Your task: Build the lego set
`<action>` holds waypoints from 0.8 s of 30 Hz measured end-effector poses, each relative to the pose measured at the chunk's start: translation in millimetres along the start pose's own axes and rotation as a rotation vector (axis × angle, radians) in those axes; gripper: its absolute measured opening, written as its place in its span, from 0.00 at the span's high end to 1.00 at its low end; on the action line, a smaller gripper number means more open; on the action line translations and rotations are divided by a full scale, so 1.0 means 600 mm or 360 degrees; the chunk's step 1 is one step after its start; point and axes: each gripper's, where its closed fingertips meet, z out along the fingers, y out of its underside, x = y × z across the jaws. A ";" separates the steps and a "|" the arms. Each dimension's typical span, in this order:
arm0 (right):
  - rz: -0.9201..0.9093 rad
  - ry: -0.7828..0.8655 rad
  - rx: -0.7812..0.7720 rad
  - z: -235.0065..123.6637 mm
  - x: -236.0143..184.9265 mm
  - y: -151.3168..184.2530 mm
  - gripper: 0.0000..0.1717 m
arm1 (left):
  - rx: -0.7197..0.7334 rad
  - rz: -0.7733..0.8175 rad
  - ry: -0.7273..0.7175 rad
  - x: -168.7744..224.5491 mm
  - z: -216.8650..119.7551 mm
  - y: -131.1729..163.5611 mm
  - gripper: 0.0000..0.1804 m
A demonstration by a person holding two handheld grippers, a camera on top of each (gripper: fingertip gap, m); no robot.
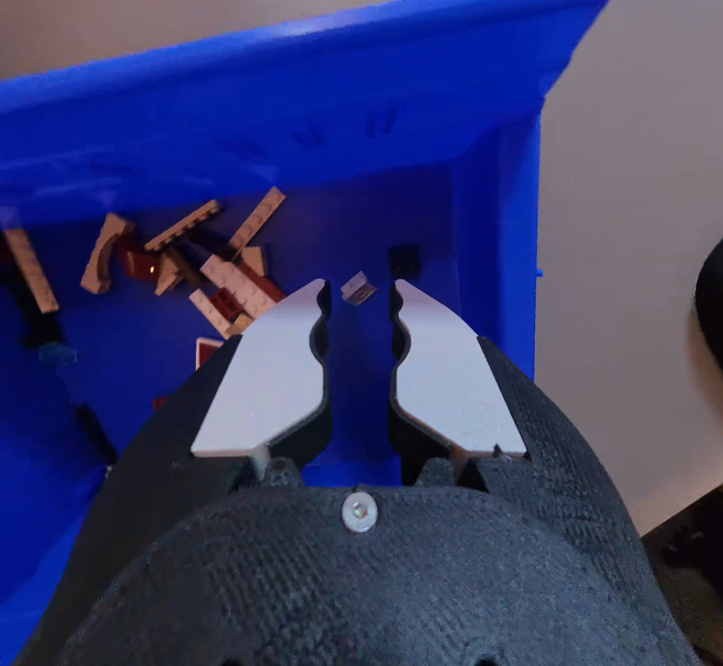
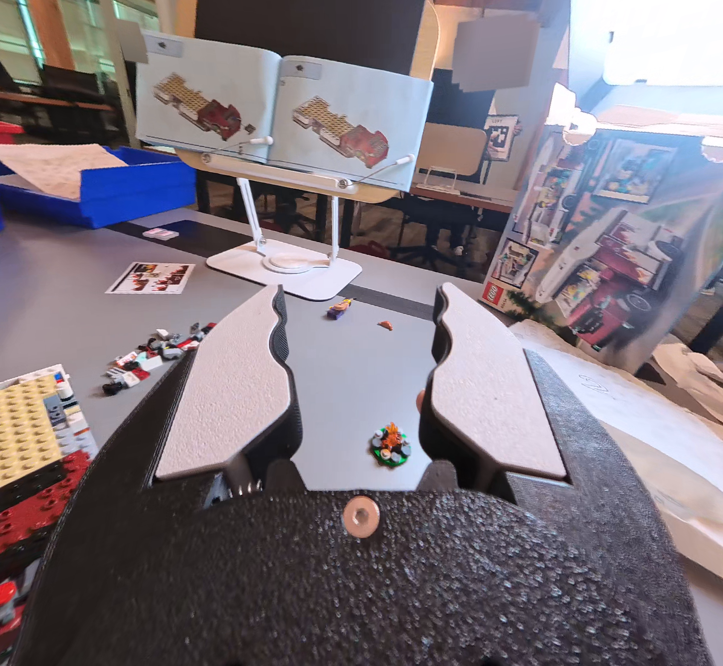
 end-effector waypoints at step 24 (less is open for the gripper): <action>-0.0024 0.0074 -0.0003 -0.007 0.034 -0.007 0.58 | 0.0060 0.0322 -0.0286 -0.009 -0.029 -0.016 0.91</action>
